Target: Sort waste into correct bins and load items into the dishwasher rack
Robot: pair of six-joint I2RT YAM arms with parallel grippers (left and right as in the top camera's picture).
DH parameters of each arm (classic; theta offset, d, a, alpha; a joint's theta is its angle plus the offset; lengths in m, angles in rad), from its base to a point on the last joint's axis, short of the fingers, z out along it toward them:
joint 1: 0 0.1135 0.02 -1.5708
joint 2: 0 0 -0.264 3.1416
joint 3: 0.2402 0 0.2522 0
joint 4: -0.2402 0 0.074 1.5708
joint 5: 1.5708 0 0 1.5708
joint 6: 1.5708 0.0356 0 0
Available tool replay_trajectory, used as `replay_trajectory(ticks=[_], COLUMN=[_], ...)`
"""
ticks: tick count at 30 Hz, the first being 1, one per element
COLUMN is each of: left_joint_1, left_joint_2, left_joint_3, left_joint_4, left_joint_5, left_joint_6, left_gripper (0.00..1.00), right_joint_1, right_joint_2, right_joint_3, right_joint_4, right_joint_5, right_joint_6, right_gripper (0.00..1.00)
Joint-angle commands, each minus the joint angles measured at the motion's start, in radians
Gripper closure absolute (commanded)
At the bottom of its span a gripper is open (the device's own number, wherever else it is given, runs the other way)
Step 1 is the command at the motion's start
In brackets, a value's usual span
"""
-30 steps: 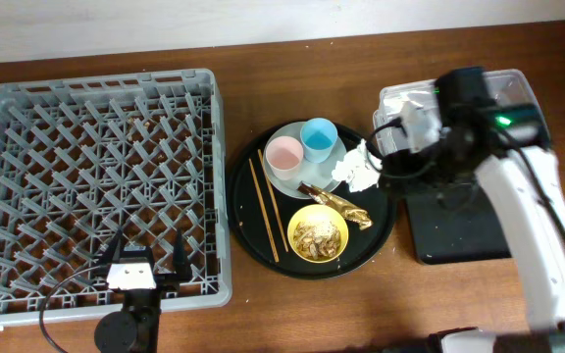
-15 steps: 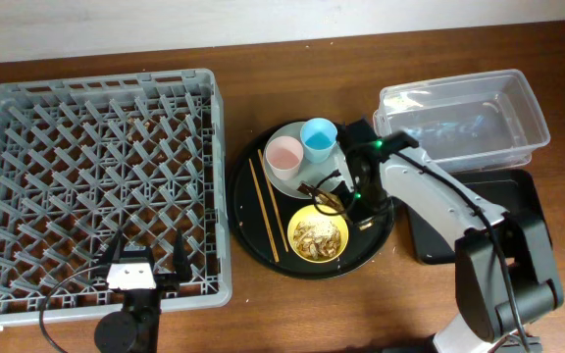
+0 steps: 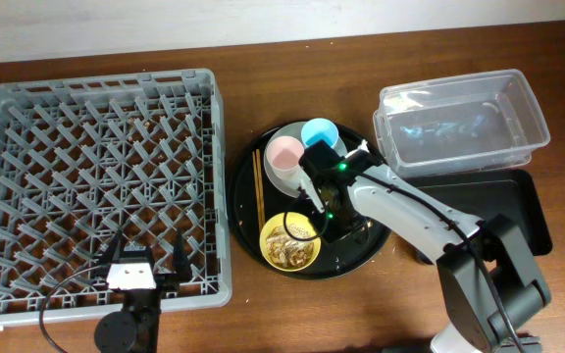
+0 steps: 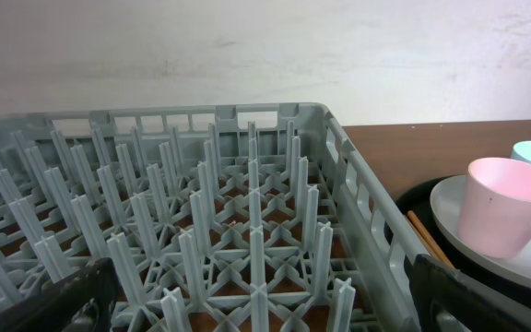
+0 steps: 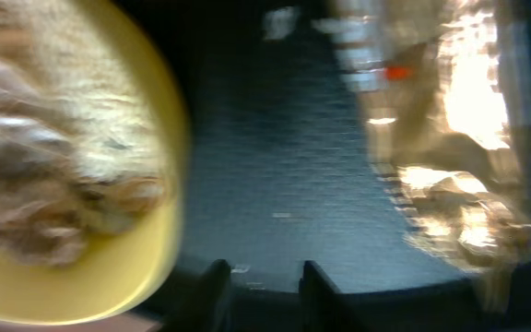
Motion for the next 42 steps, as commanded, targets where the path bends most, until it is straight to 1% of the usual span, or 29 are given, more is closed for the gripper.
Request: replay_trajectory(ticks=[1, 3, 4, 7, 9, 10, 13, 16, 19, 20, 22, 25, 27, 31, 36, 37, 38, 39, 42], left_joint_1=[-0.005, -0.005, -0.005, -0.005, -0.005, -0.005, -0.005, -0.005, -0.005, -0.005, -0.005, -0.005, -0.004, -0.004, -0.004, -0.004, -0.004, -0.004, -0.004], left_joint_2=[-0.005, -0.005, -0.005, -0.005, -0.005, -0.005, -0.005, -0.005, -0.005, -0.005, -0.005, -0.005, -0.005, -0.005, -0.005, -0.005, -0.005, -0.005, -0.005], left_joint_3=[-0.007, -0.007, -0.007, -0.007, -0.007, -0.007, -0.007, -0.007, -0.007, -0.007, -0.007, -0.007, -0.007, -0.007, -0.007, -0.007, -0.007, -0.007, -0.007], left_joint_4=[0.003, 0.003, 0.003, 0.003, 0.003, 0.003, 0.003, 0.003, 0.003, 0.003, 0.003, 0.003, 0.003, 0.003, 0.003, 0.003, 0.003, 0.003, 0.003], left_joint_5=[0.011, 0.011, 0.011, 0.011, 0.011, 0.011, 0.011, 0.011, 0.011, 0.011, 0.011, 0.011, 0.011, 0.011, 0.011, 0.011, 0.011, 0.011, 0.011], left_joint_6=[0.016, 0.016, 0.016, 0.016, 0.016, 0.015, 0.016, 0.016, 0.016, 0.016, 0.016, 0.016, 0.016, 0.016, 0.016, 0.016, 0.016, 0.016, 0.016], left_gripper=[0.01, 0.01, 0.01, 0.01, 0.0, 0.01, 0.01, 0.0, 0.01, 0.01, 0.01, 0.01, 0.01, 0.01, 0.01, 0.01, 0.01, 0.01, 0.01], right_joint_1=[-0.025, -0.026, -0.024, -0.03, -0.035, -0.038, -0.04, -0.04, -0.051, -0.071, -0.128, -0.251, -0.29, -0.306, -0.306, -0.304, -0.304, -0.304, -0.304], right_joint_2=[0.004, 0.004, 0.005, 0.005, 0.005, 0.005, 0.005, 0.005, 0.005, 0.005, 0.004, 0.005, 0.005, 0.01, 0.085, 0.102, 0.107, 0.107, 0.09], right_joint_3=[-0.01, -0.01, -0.01, -0.01, -0.01, -0.01, -0.01, -0.01, -0.01, -0.01, -0.01, -0.01, -0.01, -0.01, -0.01, -0.01, -0.01, -0.01, -0.008], right_joint_4=[0.031, 0.059, 0.068, 0.121, 0.152, 0.157, 0.184, 0.225, 0.263, 0.285, 0.305, 0.34, 0.351, 0.374, 0.38, 0.379, 0.373, 0.369, 0.344], right_joint_5=[0.179, 0.194, 0.194, 0.218, 0.256, 0.264, 0.326, 0.37, 0.373, 0.35, 0.232, 0.042, -0.023, -0.032, -0.051, -0.061, -0.082, -0.082, -0.08], right_joint_6=[0.004, -0.021, -0.043, -0.082, -0.092, -0.138, -0.213, -0.294, -0.307, -0.306, -0.307, -0.308, -0.333, -0.333, -0.333, -0.332, -0.333, -0.333, -0.333], right_gripper=[0.41, 0.28, 0.25, 0.19, 0.11, 0.07, 0.01, 0.01, 0.01, 0.01, 0.01, 0.01, 0.01, 0.01, 0.0, 0.07, 0.18, 0.24, 0.59])
